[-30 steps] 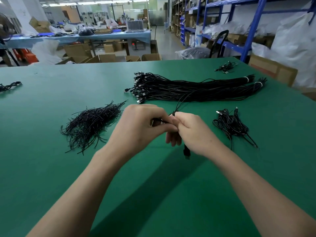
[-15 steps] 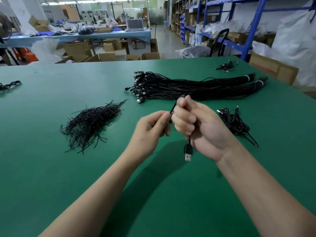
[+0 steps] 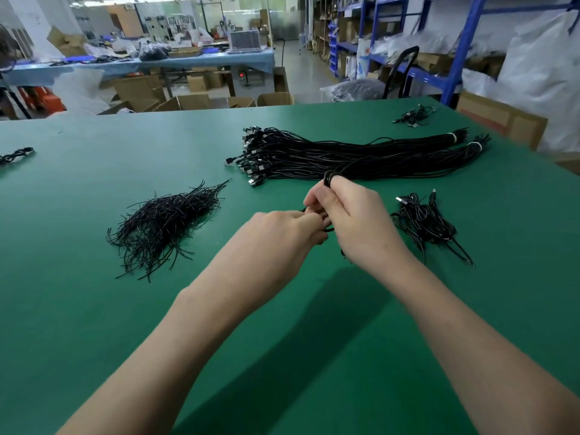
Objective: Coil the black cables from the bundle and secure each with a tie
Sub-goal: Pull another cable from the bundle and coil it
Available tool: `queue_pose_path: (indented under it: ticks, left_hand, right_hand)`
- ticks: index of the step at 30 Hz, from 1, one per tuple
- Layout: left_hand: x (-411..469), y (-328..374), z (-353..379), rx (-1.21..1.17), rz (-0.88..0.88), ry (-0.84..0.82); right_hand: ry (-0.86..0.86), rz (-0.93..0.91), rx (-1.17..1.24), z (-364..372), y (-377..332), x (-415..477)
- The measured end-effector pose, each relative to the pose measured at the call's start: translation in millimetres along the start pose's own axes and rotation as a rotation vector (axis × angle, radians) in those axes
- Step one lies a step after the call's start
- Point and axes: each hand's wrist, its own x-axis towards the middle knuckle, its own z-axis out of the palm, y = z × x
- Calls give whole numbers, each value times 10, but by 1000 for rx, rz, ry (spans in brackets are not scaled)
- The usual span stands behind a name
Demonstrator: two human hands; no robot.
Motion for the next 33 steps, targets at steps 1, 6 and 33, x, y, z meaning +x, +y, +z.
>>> queue_pose_path:
  ticks: [1,6,33]
  left_hand:
    - [5,-19,-54,-6,14,14]
    - [-16,-213,-207,-168,63,132]
    - [24,-605,433,-121,227,117]
  right_hand:
    - [-27,4,-48,13,5,-19]
    - [-247,70,137,103,64,-122]
    - [-755,406,437,-80,395,-186]
